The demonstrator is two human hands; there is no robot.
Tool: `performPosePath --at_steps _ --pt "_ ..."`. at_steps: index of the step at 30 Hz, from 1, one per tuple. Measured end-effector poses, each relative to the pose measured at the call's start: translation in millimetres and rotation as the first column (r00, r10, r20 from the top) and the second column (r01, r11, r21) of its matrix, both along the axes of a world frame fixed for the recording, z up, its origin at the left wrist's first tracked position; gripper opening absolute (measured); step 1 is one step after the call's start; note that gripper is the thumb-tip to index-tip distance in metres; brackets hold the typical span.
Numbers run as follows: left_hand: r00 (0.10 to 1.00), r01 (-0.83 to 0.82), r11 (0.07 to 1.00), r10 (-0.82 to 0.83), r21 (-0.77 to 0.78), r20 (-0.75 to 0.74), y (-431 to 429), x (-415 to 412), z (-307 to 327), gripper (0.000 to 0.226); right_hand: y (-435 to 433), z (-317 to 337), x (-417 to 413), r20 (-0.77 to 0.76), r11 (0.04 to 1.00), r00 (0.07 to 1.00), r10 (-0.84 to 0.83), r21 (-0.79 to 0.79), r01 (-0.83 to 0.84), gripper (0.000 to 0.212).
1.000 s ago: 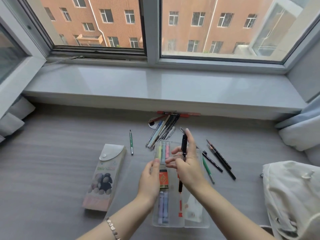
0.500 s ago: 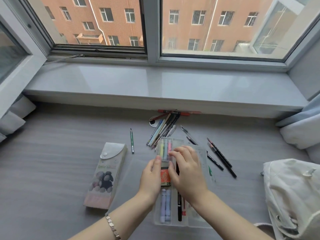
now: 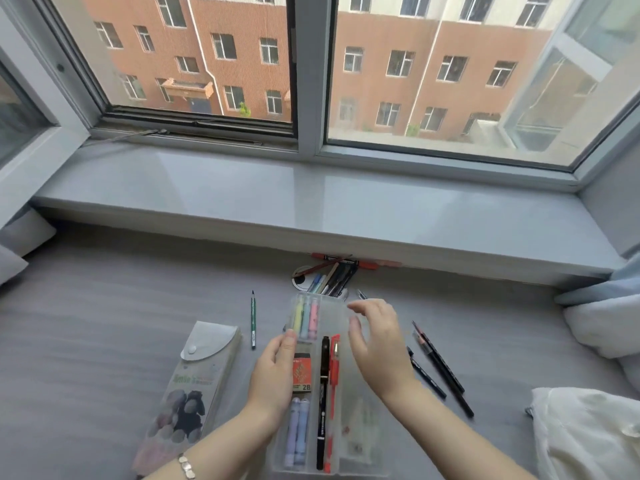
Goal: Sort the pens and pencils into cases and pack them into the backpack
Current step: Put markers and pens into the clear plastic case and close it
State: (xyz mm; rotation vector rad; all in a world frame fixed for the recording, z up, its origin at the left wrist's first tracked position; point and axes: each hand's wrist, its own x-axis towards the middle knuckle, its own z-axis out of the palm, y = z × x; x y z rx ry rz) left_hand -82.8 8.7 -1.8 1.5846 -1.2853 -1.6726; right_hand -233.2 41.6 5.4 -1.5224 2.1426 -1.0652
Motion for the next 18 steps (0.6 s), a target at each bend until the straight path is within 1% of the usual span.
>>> performPosePath --at_steps 1,2,4,5,7,10,12,13,15,16,18 --pt "1.0 -0.01 1.0 0.01 0.002 0.005 -10 0 0 0.046 -14 -2 -13 0.039 0.997 0.997 -0.07 0.046 0.068 0.019" --pt "1.0 -0.017 1.0 0.017 0.001 0.017 -17 1 0 0.046 -24 -5 -25 0.056 0.984 0.99 -0.127 0.134 0.119 0.022" --pt "0.999 -0.043 0.999 0.043 -0.006 0.026 -31 2 0 0.043 -47 -15 -49 -0.024 0.926 0.983 -0.18 0.334 0.177 0.027" --pt "0.998 -0.054 0.999 0.054 -0.006 0.034 -36 2 0 0.042 -56 -20 -59 -0.086 0.889 0.983 -0.165 0.419 0.186 0.029" --pt "0.996 -0.072 0.997 0.072 0.0 0.051 -45 3 -4 0.043 -71 -30 -70 -0.189 0.808 0.98 -0.069 0.565 0.166 0.029" --pt "0.995 -0.079 0.997 0.077 0.025 0.068 -51 2 -9 0.04 -79 -37 -74 -0.225 0.7 0.973 0.053 0.703 0.124 0.028" --pt "0.995 -0.067 0.997 0.064 0.042 0.071 -53 1 -11 0.036 -81 -37 -73 -0.245 0.685 0.966 0.085 0.718 0.122 0.025" --pt "0.996 -0.062 0.997 0.058 0.046 0.067 -53 0 -12 0.035 -81 -35 -74 -0.261 0.699 0.961 0.09 0.704 0.126 0.025" --pt "0.997 -0.048 0.997 0.044 0.059 0.065 -54 -1 -14 0.036 -81 -28 -74 -0.258 0.789 0.965 0.041 0.6 0.127 0.03" --pt "0.997 -0.042 0.997 0.037 0.067 0.064 -54 -2 -15 0.036 -80 -22 -74 -0.217 0.851 0.976 0.008 0.514 0.108 0.038" --pt "0.998 -0.041 0.996 0.036 0.078 0.059 -53 -3 -17 0.038 -79 -5 -69 -0.076 0.945 0.997 -0.032 0.323 0.055 0.054"
